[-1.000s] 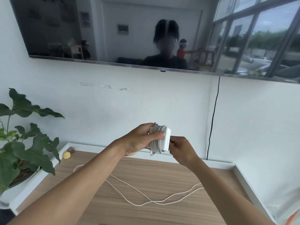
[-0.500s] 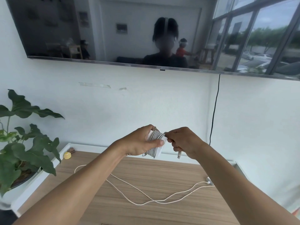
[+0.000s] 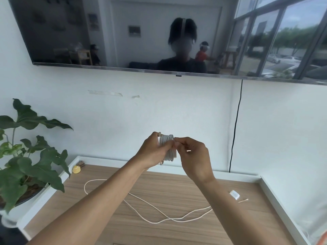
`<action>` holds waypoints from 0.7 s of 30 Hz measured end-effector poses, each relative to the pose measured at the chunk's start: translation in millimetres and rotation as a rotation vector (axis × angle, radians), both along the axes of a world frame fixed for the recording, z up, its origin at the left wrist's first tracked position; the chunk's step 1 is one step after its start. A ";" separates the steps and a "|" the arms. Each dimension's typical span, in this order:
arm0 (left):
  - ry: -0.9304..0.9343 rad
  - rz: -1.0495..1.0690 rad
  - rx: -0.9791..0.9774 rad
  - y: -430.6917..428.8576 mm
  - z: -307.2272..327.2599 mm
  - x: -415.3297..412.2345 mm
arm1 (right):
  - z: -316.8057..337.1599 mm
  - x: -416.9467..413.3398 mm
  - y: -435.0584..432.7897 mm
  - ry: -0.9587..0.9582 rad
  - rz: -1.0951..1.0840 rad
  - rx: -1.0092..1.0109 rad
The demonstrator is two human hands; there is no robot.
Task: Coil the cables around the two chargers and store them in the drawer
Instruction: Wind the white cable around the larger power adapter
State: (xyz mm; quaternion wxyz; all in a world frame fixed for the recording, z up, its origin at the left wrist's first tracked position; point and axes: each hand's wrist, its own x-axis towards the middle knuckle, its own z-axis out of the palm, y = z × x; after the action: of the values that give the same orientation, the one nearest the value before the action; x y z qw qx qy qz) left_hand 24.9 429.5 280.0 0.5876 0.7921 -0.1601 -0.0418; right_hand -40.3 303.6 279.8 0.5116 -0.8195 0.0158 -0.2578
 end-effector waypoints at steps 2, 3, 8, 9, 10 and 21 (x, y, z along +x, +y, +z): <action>0.079 -0.014 -0.102 -4.4 -1.2 -1.5 | -1.0 -1.5 1.9 -0.032 -0.019 -0.011; 0.130 -0.030 -0.153 -6.8 -0.5 -2.9 | -1.1 -1.9 2.7 -0.045 -0.019 -0.010; 0.371 -0.157 -0.344 -5.4 4.6 -8.9 | 0.3 -3.1 5.2 -0.089 0.006 -0.026; 0.405 -0.178 -0.375 -3.9 4.4 -8.4 | 0.3 -3.0 4.5 -0.093 0.004 -0.031; 0.433 -0.182 -0.401 -2.4 3.9 -7.5 | -0.3 -2.6 2.8 -0.097 -0.003 -0.043; 0.385 -0.116 -0.388 -1.6 -3.1 -0.6 | -7.5 2.1 -16.4 -0.033 0.000 -0.039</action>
State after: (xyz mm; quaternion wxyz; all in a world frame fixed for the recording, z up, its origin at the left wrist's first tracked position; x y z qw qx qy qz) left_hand 24.3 427.9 276.9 0.7444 0.6319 -0.0957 -0.1936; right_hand -38.2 287.3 272.3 0.4957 -0.8249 0.0024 -0.2716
